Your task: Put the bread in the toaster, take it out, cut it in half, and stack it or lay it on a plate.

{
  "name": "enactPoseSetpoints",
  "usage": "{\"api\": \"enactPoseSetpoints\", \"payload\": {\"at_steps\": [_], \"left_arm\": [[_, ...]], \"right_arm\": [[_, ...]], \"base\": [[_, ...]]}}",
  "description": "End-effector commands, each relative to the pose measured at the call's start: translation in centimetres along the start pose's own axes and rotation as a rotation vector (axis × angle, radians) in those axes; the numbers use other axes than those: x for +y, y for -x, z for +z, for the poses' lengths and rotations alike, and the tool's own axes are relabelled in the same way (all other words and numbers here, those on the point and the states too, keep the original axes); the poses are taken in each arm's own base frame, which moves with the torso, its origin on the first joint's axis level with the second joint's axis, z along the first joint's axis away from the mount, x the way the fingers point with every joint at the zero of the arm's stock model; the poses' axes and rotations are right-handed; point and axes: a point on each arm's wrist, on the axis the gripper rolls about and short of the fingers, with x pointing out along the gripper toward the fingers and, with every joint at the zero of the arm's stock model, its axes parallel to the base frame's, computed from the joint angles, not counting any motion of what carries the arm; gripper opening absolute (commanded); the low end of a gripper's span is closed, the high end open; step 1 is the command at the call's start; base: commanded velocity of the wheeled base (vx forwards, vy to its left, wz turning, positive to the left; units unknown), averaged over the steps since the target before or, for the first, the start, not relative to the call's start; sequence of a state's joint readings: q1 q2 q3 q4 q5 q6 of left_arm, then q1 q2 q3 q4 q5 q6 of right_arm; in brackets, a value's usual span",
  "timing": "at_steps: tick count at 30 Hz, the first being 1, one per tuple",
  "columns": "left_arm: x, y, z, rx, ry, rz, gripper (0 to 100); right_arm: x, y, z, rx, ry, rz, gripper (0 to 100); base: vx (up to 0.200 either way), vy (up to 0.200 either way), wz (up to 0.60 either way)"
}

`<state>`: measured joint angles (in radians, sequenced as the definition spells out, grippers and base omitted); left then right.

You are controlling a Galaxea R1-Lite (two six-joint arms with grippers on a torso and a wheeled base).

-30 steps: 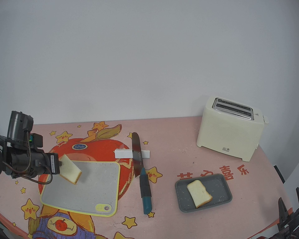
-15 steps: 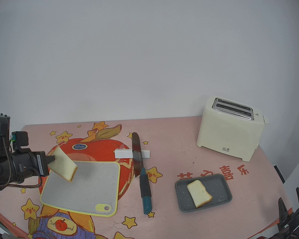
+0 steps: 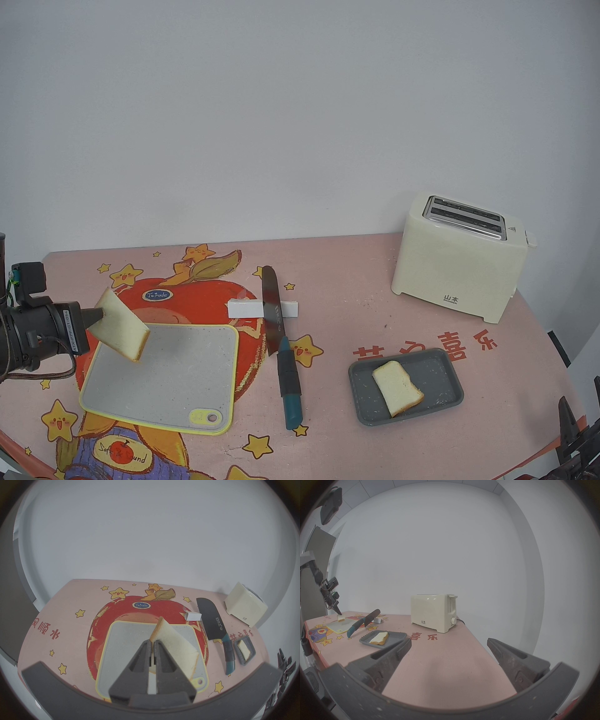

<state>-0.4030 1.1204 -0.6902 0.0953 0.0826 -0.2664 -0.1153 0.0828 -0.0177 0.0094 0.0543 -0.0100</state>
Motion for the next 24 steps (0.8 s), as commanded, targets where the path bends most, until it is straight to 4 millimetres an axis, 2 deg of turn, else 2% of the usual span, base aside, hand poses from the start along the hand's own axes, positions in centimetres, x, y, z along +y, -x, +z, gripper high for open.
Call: {"api": "enactPoseSetpoints", "payload": {"at_steps": [1, 24], "left_arm": [[0.04, 0.67, 0.1, -0.026, 0.002, -0.007, 0], [0.05, 0.65, -0.22, -0.014, -0.011, -0.011, 0]], "right_arm": [[0.0, -0.13, -0.44, 0.018, 0.0, 0.001, 100], [0.0, -0.13, -0.44, 0.018, 0.0, 0.001, 100]], "base": [[0.0, -0.2, 0.0], [0.0, -0.2, 0.0]]}}
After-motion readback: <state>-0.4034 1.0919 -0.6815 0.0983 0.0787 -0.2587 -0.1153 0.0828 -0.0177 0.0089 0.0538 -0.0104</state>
